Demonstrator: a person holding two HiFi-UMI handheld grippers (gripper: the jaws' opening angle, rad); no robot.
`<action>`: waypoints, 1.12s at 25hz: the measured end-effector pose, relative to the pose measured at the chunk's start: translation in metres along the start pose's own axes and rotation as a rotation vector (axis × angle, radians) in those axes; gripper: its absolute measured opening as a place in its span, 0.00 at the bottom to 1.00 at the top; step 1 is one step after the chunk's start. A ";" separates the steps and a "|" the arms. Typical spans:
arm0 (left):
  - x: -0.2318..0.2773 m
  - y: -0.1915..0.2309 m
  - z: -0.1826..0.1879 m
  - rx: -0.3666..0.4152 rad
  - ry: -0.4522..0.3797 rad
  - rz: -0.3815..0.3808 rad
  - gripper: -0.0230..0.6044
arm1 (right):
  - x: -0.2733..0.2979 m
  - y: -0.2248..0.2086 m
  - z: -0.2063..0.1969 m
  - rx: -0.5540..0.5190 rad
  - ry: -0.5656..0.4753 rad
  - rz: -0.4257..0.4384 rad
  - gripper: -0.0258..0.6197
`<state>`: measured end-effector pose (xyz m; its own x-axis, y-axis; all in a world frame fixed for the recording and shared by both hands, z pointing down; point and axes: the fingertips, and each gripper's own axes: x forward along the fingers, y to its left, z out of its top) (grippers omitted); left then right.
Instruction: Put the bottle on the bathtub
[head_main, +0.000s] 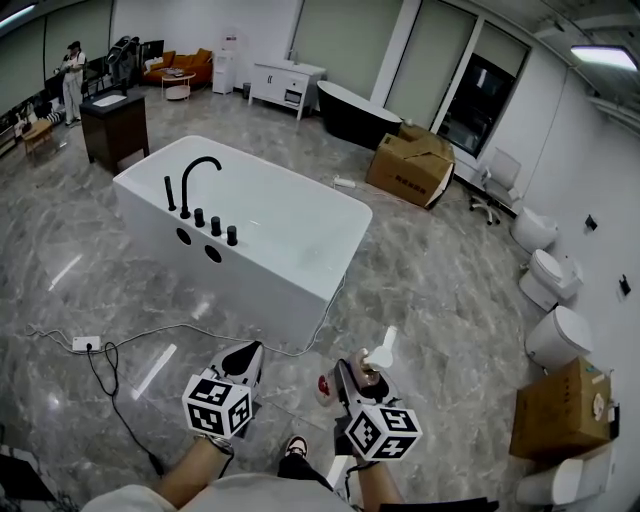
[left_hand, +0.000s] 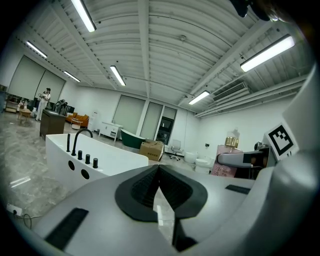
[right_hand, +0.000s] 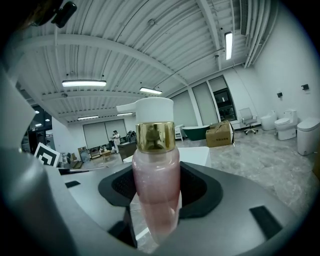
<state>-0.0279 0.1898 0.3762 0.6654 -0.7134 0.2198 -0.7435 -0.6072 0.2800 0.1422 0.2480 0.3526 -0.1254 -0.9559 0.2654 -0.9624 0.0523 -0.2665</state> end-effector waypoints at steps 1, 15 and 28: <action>0.008 0.001 0.002 -0.001 0.000 0.005 0.06 | 0.006 -0.006 0.003 0.001 0.001 0.004 0.41; 0.103 -0.001 0.016 -0.003 0.028 0.069 0.06 | 0.082 -0.077 0.036 0.007 0.045 0.064 0.41; 0.153 -0.005 0.025 -0.004 0.021 0.141 0.06 | 0.125 -0.119 0.056 -0.011 0.072 0.149 0.41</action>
<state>0.0753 0.0750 0.3853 0.5558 -0.7839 0.2768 -0.8294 -0.5001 0.2490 0.2543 0.1065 0.3652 -0.2839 -0.9141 0.2894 -0.9344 0.1960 -0.2975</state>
